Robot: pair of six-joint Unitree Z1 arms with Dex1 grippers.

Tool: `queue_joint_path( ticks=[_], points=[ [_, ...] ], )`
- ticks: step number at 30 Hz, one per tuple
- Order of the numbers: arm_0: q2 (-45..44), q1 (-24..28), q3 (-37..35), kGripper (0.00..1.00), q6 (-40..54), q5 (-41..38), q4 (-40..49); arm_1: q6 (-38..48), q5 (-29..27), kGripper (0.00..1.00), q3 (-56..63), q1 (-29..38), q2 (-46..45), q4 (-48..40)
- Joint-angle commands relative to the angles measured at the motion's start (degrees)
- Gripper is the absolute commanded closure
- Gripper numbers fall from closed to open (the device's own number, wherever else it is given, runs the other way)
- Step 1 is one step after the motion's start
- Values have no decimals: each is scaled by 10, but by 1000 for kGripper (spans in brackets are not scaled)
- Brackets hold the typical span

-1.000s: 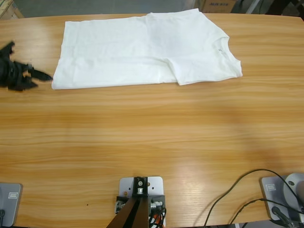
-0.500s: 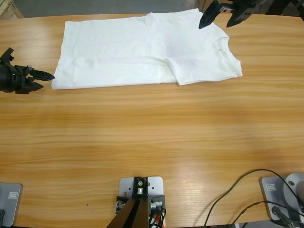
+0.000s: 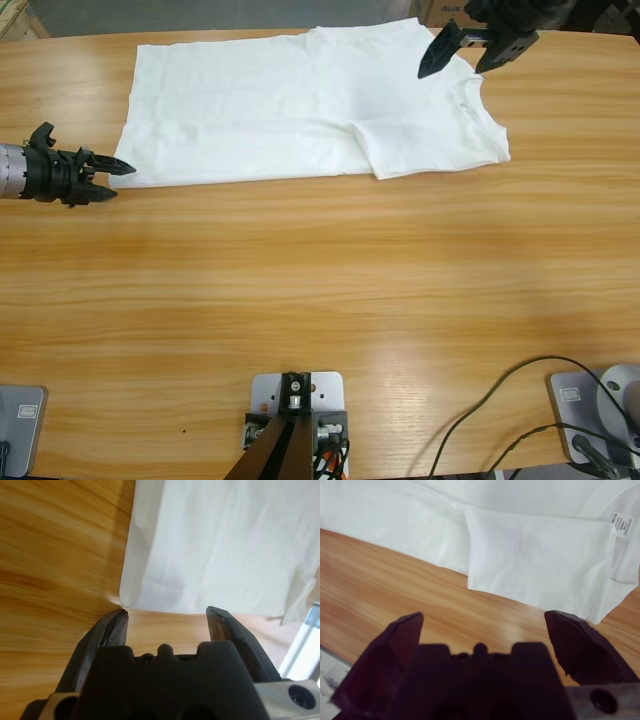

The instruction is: Fold clothes

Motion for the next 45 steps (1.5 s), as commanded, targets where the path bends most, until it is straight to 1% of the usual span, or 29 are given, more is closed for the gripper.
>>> queue_joint_path(
  ticks=[1, 9, 10, 11, 13, 14, 15, 17, 18, 20, 21, 22, 23, 25, 28, 29, 30, 32, 35, 37, 41, 45],
  points=[
    [54, 17, 16, 386, -11, -15, -47, 5, 9, 0, 36, -5, -12, -16],
    [91, -8, 16, 393, -37, -23, -99, 5, 9, 0, 44, -5, -14, -21],
    [91, -9, 16, 464, -38, -23, -101, 5, 9, 0, 44, -5, -13, -22],
    [89, -10, 17, 579, -37, -24, -101, 5, 9, 2, 44, -5, -12, -23],
    [84, -10, 21, 864, -37, -23, -101, 7, 9, 13, 44, -5, -10, -24],
    [81, -9, 24, 985, -37, -23, -101, 8, 9, 21, 44, -5, -10, -25],
    [78, -9, 26, 1000, -37, -23, -101, 10, 9, 34, 44, -5, -10, -26],
    [72, -8, 29, 1000, -36, -23, -101, 12, 8, 132, 44, -5, -9, -26],
    [68, -8, 30, 1000, -36, -23, -101, 12, 6, 157, 44, -5, -8, -26],
    [60, -8, 33, 1000, -36, -23, -101, 14, 5, 277, 46, -9, -8, -26],
    [56, -8, 34, 1000, -35, -23, -101, 14, 5, 294, 47, -11, -8, -26],
    [52, -8, 35, 1000, -35, -23, -101, 13, 4, 388, 47, -12, -9, -26],
    [48, -8, 36, 1000, -35, -23, -101, 13, 4, 432, 50, -14, -11, -27],
    [41, -7, 36, 1000, -34, -23, -102, 13, 16, 437, 63, -27, -14, -40],
    [34, -5, 35, 1000, -31, -23, -102, 48, 88, 430, 140, -84, -30, -113],
    [32, -4, 36, 1000, -30, -23, -102, 65, 110, 418, 173, -104, -41, -147],
    [31, -3, 37, 1000, -30, -23, -102, 83, 129, 384, 208, -121, -53, -182],
    [29, -2, 38, 1000, -29, -23, -102, 119, 147, 328, 274, -139, -78, -252],
    [26, -2, 38, 1000, -29, -23, -102, 171, 153, 292, 350, -141, -92, -336],
    [23, -2, 38, 1000, -29, -23, -101, 202, 153, 286, 392, -141, -98, -384],
    [20, -2, 40, 1000, -29, -23, -98, 246, 141, 285, 449, -141, -113, -432],
    [20, -2, 40, 1000, -29, -23, -98, 276, 99, 285, 492, -141, -140, -461]
  ],
)
